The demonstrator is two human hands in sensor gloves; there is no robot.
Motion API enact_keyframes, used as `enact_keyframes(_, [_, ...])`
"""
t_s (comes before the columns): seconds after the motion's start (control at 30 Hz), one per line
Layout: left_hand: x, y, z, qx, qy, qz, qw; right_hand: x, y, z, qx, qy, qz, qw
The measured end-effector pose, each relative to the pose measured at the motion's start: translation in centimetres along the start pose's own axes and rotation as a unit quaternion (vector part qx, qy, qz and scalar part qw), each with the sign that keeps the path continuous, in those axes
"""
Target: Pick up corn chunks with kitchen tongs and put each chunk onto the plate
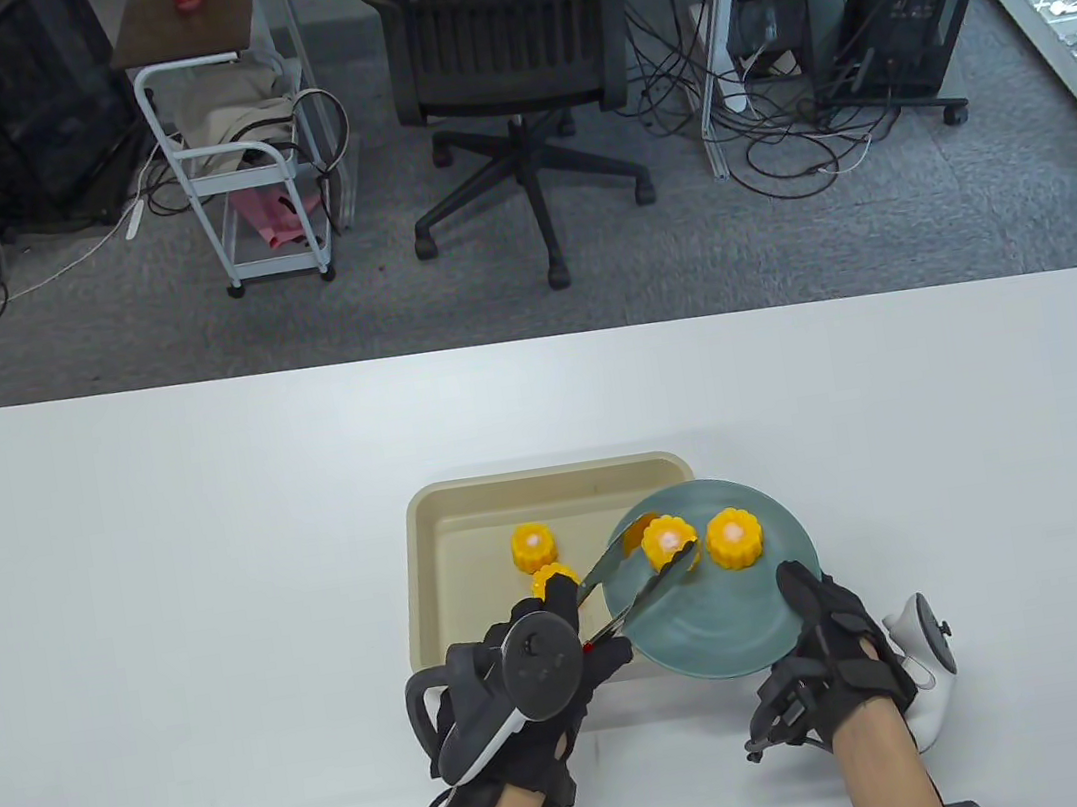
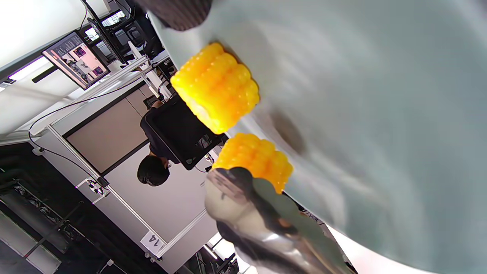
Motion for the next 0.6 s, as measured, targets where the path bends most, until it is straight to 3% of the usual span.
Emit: enact_keyframes(0.6, [0.6,0.6,-6.1,-0.113,0.057,-0.002,0.992,0.1,-0.1,-0.2,-0.001,0.003,-0.003,1.000])
Point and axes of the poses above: the tracker on the back of each hand, its own z axis roughly to the thumb side, its own x axis roughly from the wrist to the fingertips, y = z × x, the point moved 4 cm from there along x, roughly from the wrist to the fingertips, and after that the axes turned 4 degrees about -z, right-handed, at the moved point
